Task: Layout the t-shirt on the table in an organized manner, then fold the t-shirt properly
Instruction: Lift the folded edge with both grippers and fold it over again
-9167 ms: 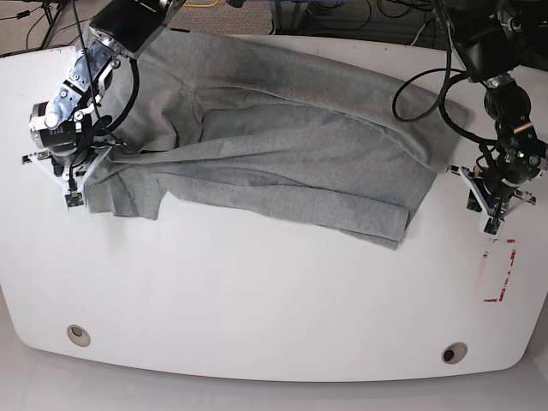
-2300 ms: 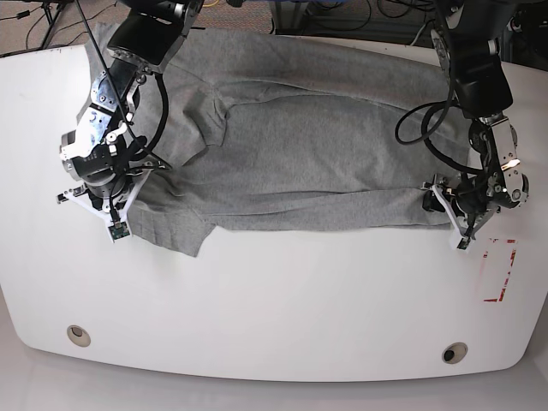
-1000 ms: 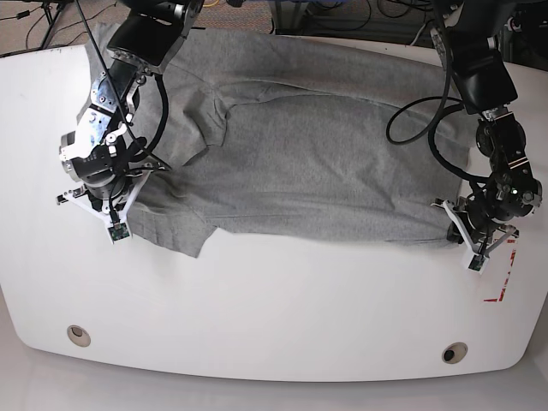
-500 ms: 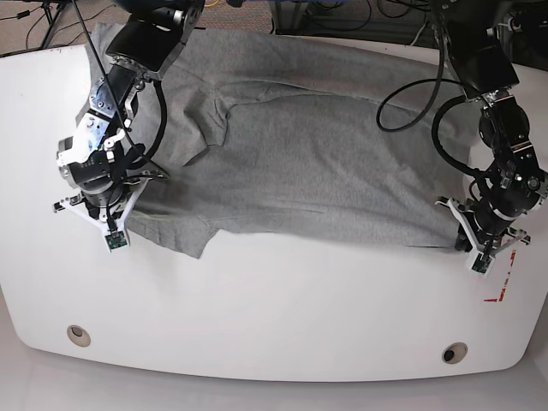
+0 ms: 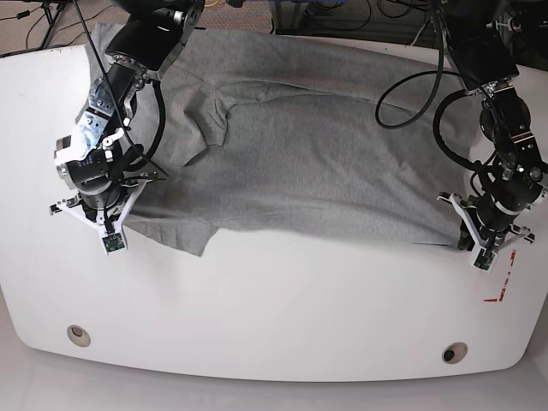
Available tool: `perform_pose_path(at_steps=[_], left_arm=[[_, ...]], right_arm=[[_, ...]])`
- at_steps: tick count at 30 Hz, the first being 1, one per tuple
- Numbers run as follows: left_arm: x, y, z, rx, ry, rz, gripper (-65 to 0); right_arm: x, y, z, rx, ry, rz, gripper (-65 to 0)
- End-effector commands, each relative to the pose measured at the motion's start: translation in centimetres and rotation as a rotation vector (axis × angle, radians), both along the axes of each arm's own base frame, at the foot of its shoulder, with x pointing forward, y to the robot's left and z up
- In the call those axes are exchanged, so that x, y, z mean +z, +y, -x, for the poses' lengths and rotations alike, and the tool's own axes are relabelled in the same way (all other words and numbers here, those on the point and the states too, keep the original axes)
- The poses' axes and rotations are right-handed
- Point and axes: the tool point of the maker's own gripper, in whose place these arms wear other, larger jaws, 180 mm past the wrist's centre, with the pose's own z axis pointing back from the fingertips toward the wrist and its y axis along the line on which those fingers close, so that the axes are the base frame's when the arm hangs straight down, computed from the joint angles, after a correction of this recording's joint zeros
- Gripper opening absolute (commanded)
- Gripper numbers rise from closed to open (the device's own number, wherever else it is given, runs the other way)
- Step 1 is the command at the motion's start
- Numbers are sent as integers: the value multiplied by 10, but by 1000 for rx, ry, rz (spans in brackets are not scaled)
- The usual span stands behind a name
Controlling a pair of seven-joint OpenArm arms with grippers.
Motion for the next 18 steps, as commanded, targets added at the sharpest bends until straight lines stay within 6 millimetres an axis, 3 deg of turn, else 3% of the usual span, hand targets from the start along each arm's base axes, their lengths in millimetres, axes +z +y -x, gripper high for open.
perform_pose_path(at_steps=[1,5,10,18], left_arm=[[25,12,-4,23,-56,-30,-639],[21,27,5,66,0,-52,-639],[33,40,7,111,-15,-62,-639],[35,54,12,155,-23,-54,-639]], right_arm=[[15,-3,-6,2,-50,14,-642],[17,-10,-5,-1,-50,32,-642],[18,-16,-3,-16,-50,38,-642],[18,-32,3,-69,-53,32,-642]])
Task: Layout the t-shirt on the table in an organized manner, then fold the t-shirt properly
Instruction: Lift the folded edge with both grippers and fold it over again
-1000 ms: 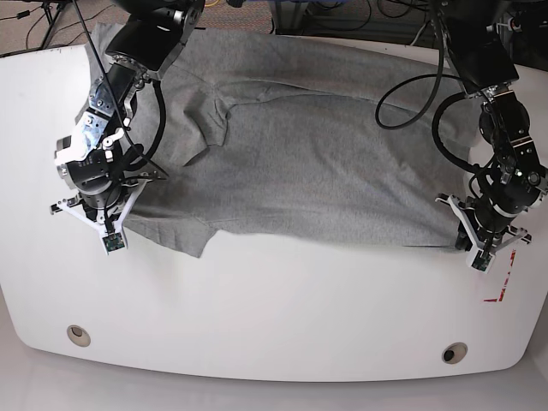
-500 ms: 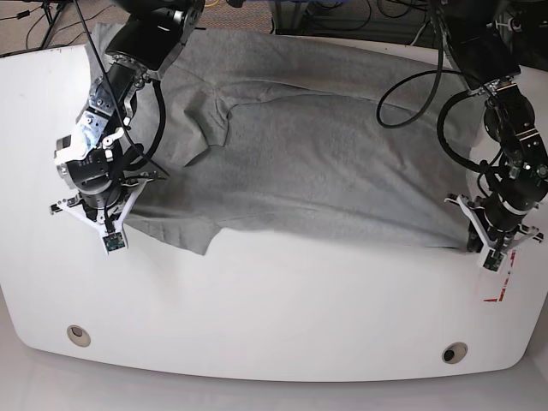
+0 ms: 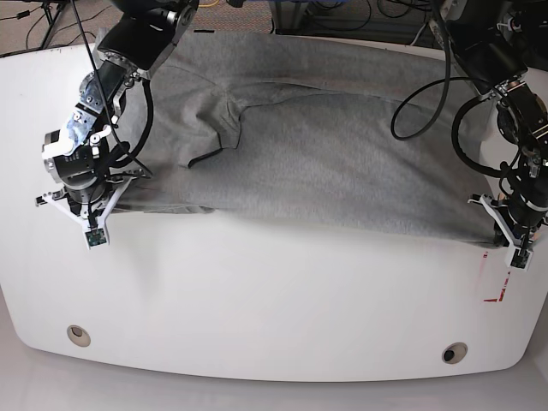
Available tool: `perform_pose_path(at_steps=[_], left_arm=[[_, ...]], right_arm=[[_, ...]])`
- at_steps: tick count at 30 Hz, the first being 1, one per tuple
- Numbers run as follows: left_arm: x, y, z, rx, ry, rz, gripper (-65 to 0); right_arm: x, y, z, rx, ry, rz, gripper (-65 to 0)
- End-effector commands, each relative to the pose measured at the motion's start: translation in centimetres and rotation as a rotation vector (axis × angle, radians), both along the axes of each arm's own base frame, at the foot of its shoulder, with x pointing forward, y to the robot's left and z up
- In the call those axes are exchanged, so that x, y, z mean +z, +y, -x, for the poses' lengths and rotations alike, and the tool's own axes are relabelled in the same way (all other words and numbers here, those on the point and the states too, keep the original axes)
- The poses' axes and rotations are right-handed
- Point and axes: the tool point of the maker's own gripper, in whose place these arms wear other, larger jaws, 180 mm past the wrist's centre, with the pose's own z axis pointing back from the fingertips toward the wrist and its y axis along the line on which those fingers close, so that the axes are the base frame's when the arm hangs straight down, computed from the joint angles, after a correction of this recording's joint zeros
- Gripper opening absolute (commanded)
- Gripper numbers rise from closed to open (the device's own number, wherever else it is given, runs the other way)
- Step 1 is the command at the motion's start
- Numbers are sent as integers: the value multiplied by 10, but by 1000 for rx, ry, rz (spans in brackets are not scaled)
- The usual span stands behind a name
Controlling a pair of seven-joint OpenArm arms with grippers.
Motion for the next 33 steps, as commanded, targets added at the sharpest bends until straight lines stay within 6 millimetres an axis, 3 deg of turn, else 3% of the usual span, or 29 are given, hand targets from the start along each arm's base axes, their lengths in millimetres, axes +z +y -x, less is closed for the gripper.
perform_pose_path(at_steps=[1,14,25,33], left_arm=[[18,5,-5,2,-49,-22,-639],[15,10,3,31,10,-46,-639],[19,22,29,105,115,-120,-639],[-2,36,58,158,196,-124,-639]], right_arm=[[17,-5,-7,-5,-56,18,-642],[7,-9,8,-12,-17,30,-642],[-10,-10,24,-17,42,33,-642],[-22,-11,38,-18,88,37,-642]])
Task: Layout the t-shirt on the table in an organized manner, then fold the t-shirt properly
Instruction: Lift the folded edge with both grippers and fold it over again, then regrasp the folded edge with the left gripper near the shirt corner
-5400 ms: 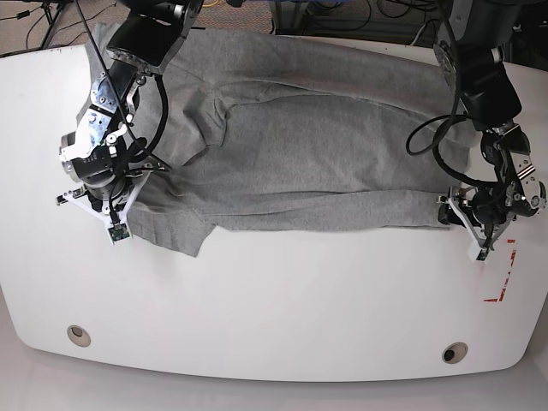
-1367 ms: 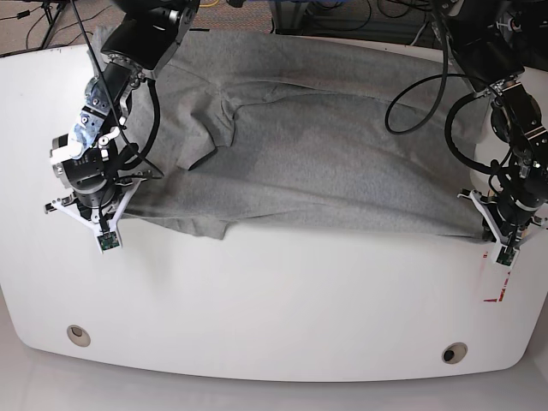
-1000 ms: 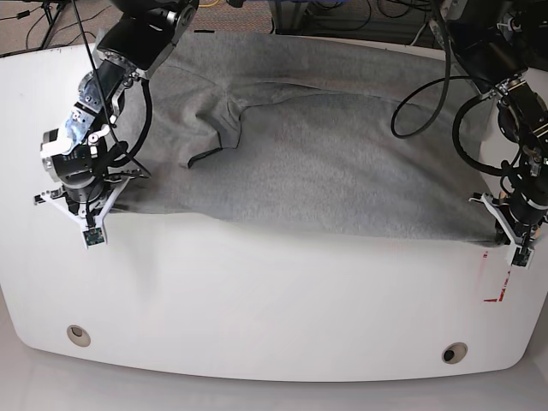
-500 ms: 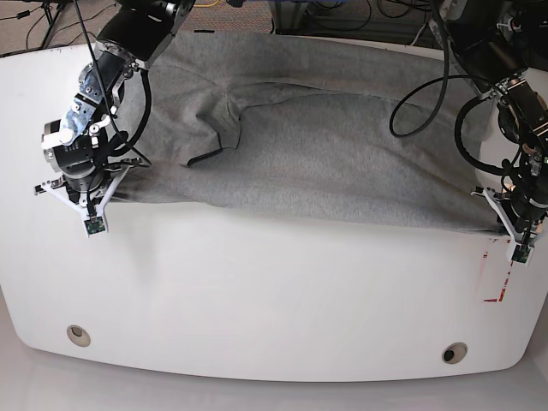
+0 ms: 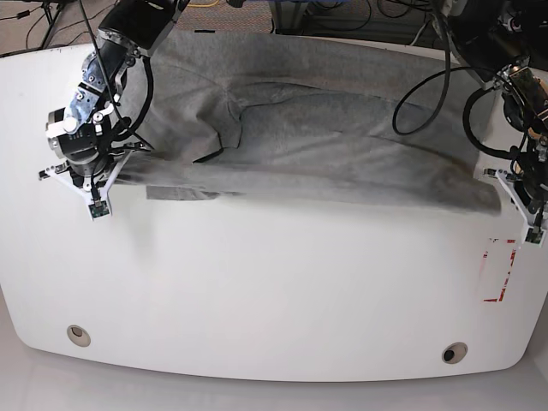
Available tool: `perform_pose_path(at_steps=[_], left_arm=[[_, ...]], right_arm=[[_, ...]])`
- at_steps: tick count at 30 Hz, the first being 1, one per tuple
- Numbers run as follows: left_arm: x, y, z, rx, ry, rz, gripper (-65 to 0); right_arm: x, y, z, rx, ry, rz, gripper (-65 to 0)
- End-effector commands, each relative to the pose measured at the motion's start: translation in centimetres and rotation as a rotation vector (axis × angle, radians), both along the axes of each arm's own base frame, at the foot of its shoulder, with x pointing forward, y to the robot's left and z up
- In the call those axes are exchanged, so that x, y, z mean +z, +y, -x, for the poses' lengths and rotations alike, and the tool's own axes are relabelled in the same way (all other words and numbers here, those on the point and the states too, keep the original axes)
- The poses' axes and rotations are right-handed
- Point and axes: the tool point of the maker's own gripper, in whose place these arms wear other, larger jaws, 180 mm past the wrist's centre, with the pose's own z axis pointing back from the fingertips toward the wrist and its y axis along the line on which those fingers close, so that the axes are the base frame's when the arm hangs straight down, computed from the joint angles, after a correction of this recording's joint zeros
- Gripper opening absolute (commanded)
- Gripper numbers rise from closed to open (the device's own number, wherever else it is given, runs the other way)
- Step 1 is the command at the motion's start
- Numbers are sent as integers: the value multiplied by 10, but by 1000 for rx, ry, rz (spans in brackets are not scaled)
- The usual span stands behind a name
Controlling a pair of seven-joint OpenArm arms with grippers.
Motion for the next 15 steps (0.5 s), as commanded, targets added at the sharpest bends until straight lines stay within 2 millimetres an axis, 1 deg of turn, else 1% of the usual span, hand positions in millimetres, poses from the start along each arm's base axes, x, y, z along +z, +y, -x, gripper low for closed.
perform_pose_path(at_steps=[1,3,5,9,15], left_arm=[[5,3,1,-7,-11,-19,-639],[-6,3,11,-8,27,-19,-639],[-13,3,18,-9,53,-19,-639],[-19,12,32,-6,97,-48,-639],[-38,12,51,-9,164,-45,-636]], right_arm=[[8,-5,1,-1,-19,23,-642],[3,-5,6,-1,-3,23,-642],[-1,-4,10,-1,11,20,-642],[-9,-3,19,-1,39,19,-642],[-20,-2,32,2,76,16,-642]])
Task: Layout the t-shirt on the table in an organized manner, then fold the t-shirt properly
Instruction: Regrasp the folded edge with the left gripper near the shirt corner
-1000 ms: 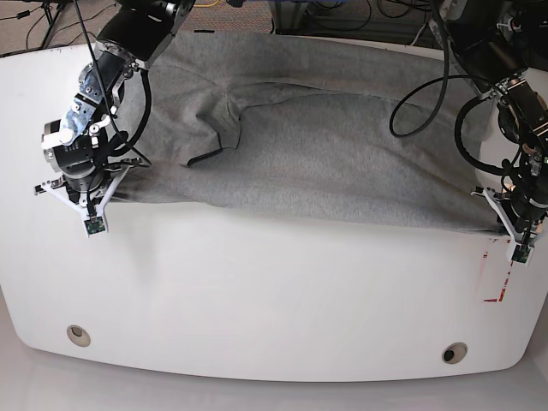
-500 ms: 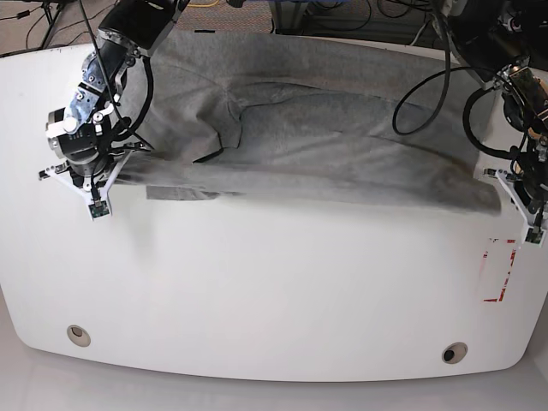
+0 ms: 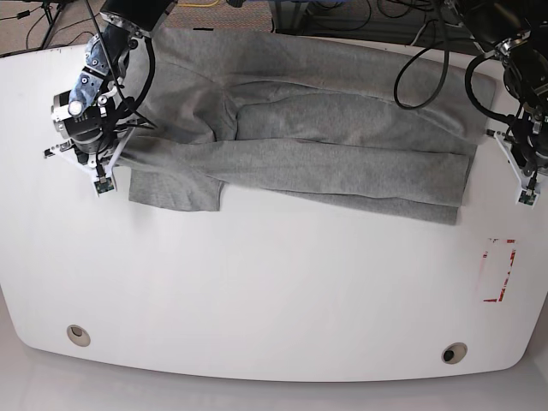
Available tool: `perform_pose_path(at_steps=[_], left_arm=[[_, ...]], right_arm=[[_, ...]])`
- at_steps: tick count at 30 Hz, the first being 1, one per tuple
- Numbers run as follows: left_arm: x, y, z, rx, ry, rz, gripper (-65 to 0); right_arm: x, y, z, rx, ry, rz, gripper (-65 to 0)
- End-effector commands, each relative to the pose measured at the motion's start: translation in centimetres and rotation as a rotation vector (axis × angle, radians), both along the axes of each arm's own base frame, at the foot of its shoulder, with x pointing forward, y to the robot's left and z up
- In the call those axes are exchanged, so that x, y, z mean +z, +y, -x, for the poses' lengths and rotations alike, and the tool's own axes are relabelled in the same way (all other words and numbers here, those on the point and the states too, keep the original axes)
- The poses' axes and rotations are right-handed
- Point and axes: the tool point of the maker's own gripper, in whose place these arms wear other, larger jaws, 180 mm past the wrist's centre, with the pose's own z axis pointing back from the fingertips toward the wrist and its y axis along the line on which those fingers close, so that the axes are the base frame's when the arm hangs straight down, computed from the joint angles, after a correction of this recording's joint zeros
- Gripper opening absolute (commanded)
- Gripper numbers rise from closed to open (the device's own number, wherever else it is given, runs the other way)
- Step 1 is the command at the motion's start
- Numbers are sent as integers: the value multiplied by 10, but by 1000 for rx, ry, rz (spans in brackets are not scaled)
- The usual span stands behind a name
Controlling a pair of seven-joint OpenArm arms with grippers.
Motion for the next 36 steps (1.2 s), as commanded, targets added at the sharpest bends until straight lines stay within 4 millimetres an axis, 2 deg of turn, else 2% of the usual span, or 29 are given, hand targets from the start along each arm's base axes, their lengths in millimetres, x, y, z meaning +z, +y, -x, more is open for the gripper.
perform_pose_path(at_steps=[1,8,11,15,18,23,30,36], left_arm=[[6,2,-2,-13,-17,-13,-635],[4,-7,-10,-43,-63,12,-632],[1,-16,-15,-53,-86,40,-608],[-9,-27,-34,-80,-92,89,-507],[-22,-26,-43,-62,-70,141,-419],[-34,-29,-67,-47,-87,231,-329],[-45,-40,-94,-44,-115,334,-299],[-68,-47,-106,-26,-99,432,-300]], right_arm=[[8,-3,-3,4,-29,14,-642],[5,3,-3,3,-26,-3,-640],[5,3,-3,3,-27,-4,-639],[4,5,-4,7,-27,-8,-639],[4,6,-4,9,-27,-9,-639],[4,7,-4,9,-27,-11,-640],[4,7,-4,8,-27,-12,-640],[4,7,-5,9,-30,-13,-640]])
